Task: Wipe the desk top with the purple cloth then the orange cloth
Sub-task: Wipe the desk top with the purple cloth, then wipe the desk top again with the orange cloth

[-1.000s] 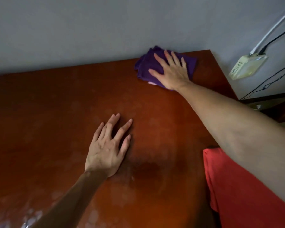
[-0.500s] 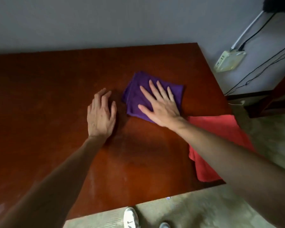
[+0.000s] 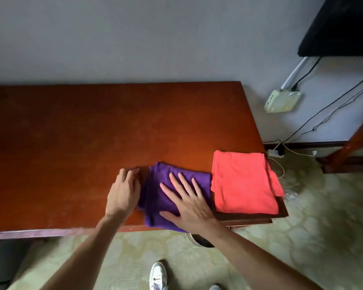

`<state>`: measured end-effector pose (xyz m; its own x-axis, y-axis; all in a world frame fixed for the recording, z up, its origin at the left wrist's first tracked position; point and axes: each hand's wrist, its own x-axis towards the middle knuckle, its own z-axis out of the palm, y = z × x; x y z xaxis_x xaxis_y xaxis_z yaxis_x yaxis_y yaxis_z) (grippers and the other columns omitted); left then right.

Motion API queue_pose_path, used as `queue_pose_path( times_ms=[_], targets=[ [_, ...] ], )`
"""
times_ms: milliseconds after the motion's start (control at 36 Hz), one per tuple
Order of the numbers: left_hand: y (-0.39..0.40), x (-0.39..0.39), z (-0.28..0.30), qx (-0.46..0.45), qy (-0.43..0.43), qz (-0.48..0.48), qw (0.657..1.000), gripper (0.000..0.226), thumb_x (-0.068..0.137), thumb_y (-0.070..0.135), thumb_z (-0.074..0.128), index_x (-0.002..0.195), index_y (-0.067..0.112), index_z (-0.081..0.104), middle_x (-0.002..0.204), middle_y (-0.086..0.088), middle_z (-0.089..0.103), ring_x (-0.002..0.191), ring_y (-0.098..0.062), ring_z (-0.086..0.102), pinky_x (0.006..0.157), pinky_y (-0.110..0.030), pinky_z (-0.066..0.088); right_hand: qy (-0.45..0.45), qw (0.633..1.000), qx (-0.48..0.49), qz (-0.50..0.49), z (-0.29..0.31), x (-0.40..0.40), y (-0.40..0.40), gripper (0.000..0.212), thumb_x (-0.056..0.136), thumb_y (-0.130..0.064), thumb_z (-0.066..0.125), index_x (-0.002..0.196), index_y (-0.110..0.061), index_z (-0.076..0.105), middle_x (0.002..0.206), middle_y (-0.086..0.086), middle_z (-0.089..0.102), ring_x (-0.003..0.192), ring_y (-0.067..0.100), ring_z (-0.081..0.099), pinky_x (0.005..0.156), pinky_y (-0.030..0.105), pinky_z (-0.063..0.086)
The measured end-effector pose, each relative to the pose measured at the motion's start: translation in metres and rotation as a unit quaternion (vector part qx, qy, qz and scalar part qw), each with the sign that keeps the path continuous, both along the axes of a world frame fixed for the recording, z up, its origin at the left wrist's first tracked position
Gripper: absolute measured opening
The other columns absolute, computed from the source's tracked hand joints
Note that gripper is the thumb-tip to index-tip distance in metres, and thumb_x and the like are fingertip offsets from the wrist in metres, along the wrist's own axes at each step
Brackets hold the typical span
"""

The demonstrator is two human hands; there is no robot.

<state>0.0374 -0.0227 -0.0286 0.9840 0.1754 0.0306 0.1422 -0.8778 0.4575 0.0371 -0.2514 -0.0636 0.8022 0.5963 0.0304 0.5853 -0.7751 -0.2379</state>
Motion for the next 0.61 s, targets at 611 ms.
queue_pose_path(
  times_ms=[611],
  targets=[
    [-0.120, 0.115, -0.020, 0.104, -0.011, -0.109, 0.989, 0.049, 0.092, 0.046, 0.036, 0.131, 0.028, 0.060, 0.120, -0.005, 0.057, 0.099, -0.031, 0.060, 0.079, -0.044, 0.049, -0.083, 0.980, 0.022, -0.180, -0.012, 0.096, -0.143, 0.059, 0.102, -0.061, 0.035, 0.158, -0.045, 0.031, 0.172, -0.005, 0.019, 0.159, 0.017, 0.012, 0.127, 0.051, 0.015]
  ],
)
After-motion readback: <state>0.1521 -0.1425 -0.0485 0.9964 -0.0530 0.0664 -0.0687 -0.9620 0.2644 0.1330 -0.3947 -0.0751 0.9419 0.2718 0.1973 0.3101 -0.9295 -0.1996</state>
